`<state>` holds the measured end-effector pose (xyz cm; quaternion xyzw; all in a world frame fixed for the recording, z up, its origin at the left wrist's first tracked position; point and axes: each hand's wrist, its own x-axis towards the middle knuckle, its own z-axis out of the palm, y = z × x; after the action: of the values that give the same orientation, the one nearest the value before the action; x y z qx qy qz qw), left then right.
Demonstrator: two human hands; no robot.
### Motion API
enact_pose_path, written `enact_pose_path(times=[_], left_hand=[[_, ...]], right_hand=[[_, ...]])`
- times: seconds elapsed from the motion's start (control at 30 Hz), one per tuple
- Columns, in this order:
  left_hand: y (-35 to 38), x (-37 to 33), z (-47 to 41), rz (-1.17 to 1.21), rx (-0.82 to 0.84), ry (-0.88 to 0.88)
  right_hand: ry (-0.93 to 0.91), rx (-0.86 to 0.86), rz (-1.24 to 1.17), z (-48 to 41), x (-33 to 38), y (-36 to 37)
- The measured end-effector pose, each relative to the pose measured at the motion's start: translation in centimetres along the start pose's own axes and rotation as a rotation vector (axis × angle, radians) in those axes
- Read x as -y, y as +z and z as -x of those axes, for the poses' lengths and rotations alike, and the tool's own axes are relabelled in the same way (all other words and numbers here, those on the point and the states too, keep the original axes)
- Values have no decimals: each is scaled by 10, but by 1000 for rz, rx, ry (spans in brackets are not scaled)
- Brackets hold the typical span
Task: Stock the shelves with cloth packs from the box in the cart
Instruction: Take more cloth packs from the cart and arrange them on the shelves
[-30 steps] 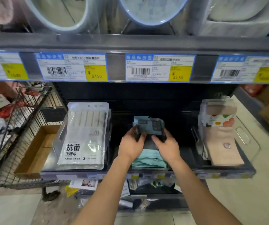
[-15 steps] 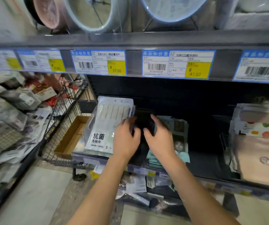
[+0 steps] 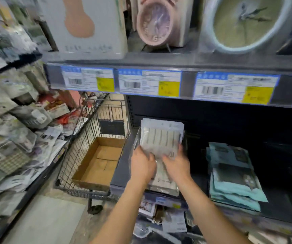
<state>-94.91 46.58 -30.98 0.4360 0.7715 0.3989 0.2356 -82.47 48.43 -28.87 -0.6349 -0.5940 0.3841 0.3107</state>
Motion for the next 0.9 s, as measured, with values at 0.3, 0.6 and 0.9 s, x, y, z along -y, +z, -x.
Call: enact_pose_path(times=[0.3,0.6,0.9], left_hand=[[6,22,-27,2,141,-20],[-3,28,-33,199,376,-181],[9,25,-45,63,508,-308]], right_hand=[[159,-101,-63,-10,-8,21],[220,-46,-190,-18,-24,31],[211,39,-383,-23,-32,31]])
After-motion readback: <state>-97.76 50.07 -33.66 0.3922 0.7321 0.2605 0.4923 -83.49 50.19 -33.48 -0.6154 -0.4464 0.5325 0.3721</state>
